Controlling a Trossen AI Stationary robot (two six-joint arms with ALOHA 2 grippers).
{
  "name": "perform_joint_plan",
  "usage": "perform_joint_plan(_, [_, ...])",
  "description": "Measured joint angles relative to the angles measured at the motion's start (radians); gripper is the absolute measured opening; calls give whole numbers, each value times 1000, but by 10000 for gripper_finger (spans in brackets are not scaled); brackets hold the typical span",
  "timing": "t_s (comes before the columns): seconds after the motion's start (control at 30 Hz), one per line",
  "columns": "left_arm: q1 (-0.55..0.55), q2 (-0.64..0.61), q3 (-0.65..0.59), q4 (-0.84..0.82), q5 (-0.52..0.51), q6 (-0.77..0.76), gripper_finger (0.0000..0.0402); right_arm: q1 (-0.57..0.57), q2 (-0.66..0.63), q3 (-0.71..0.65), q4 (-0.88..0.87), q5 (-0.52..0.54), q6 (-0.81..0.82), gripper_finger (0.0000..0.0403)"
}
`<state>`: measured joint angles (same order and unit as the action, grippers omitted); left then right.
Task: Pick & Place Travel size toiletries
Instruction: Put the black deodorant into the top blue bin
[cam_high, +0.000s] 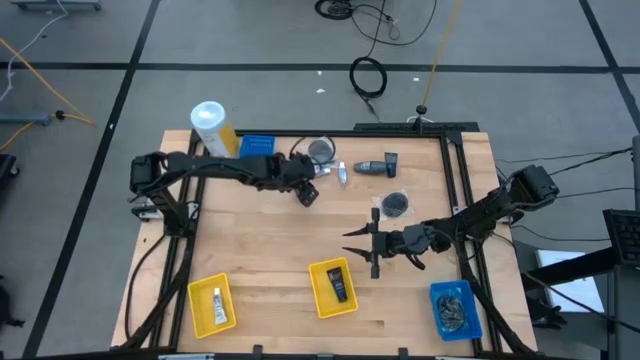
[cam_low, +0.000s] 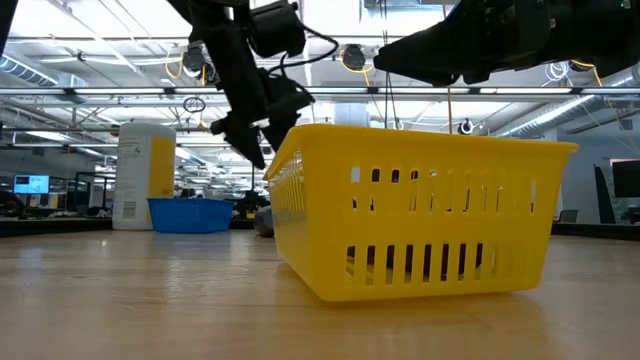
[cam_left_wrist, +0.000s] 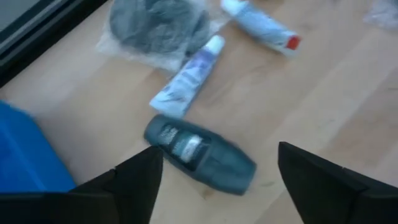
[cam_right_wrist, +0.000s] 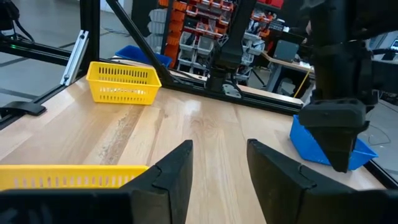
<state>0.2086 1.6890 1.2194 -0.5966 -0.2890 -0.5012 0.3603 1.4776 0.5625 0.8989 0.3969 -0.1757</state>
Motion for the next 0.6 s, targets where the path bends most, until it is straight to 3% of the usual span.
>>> perform_joint_plan(0.23, [0, 38, 0, 23, -49, -55, 363, 0, 0, 0, 0, -1, 0, 140])
perform_joint_plan(0.37, [-14, 116, 0, 40, -140, -125, 361, 0, 0, 0, 4, -1, 0, 139])
perform_joint_plan(0.6, [-30, 240, 0, 154, -150, -165, 350, 0, 0, 0, 1, -1, 0, 139])
